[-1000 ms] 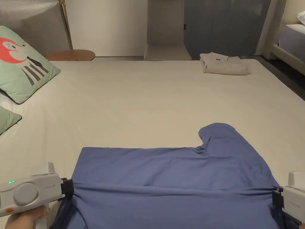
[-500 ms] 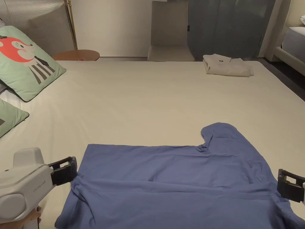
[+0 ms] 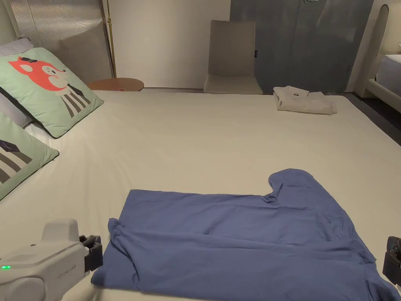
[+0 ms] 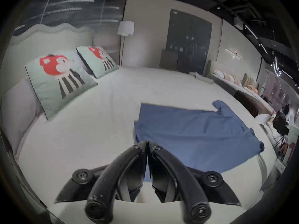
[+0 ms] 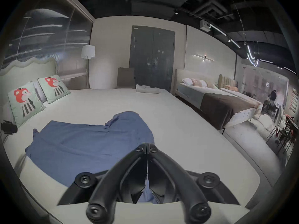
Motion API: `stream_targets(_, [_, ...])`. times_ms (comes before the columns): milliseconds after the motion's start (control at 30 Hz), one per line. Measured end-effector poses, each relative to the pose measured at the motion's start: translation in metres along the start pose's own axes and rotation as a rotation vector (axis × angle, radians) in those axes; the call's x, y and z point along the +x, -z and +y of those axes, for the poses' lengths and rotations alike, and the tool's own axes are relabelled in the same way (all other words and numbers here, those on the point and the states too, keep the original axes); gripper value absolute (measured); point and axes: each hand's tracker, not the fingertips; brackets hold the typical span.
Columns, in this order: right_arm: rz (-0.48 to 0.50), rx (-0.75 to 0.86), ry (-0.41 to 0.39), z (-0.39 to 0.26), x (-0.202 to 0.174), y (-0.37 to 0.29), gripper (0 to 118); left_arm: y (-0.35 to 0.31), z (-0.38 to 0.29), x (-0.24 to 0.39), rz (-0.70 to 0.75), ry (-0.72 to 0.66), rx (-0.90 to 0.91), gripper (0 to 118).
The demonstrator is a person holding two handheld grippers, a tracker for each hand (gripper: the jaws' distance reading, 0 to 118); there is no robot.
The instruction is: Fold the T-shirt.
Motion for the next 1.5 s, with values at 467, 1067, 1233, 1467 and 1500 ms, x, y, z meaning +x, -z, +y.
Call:
stream_targets(467, [-0.008, -0.136, 0.001, -0.038, 0.005, 0.016, 1, 0.068, -0.029, -0.011, 0.053, -0.027, -0.272, 13])
stream_targets(1067, [0.094, -0.354, 0.081, -0.067, 0.037, 0.041, 10, 0.034, -0.021, -0.011, 0.016, -0.034, -0.204, 7])
stream_targets(1233, [0.111, -0.292, 0.065, -0.04, 0.053, 0.006, 9, 0.002, -0.011, -0.016, 0.018, -0.064, -0.17, 7])
stream_targets(1467, [0.132, -0.318, 0.109, -0.042, 0.069, -0.043, 9, -0.054, -0.047, -0.028, 0.035, -0.129, -0.188, 7])
stream_targets(1500, [0.137, -0.34, 0.115, -0.047, 0.068, -0.048, 9, -0.059, -0.057, -0.032, 0.033, -0.154, -0.203, 7])
